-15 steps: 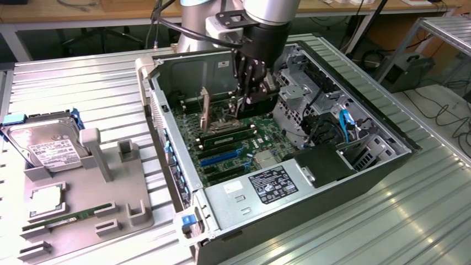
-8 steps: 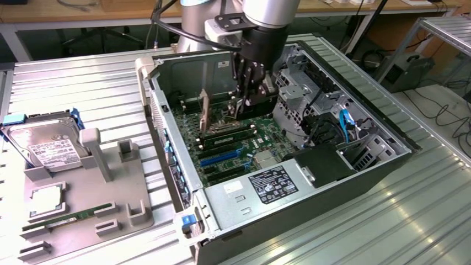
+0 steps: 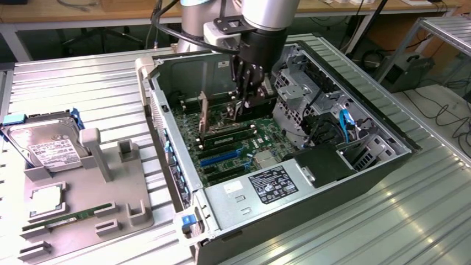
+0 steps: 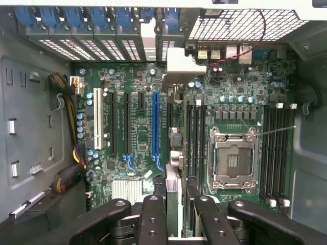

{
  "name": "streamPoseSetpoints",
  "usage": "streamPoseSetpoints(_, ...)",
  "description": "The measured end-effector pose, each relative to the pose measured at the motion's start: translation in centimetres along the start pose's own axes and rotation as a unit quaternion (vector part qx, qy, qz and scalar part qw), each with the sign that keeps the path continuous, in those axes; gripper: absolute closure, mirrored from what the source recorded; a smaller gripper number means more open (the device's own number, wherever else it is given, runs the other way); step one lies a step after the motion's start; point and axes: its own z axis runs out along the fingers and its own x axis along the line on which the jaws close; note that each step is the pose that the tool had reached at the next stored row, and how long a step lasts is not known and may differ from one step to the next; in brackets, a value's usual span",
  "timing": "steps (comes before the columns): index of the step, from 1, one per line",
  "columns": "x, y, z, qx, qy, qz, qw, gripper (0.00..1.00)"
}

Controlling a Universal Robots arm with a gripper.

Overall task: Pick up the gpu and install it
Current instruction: 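Insert the gpu into the slot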

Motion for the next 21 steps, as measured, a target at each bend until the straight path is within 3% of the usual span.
streamPoseSetpoints(21, 1.4, 0.62, 0.57, 0.0, 0.0, 0.0, 1.0, 0.74)
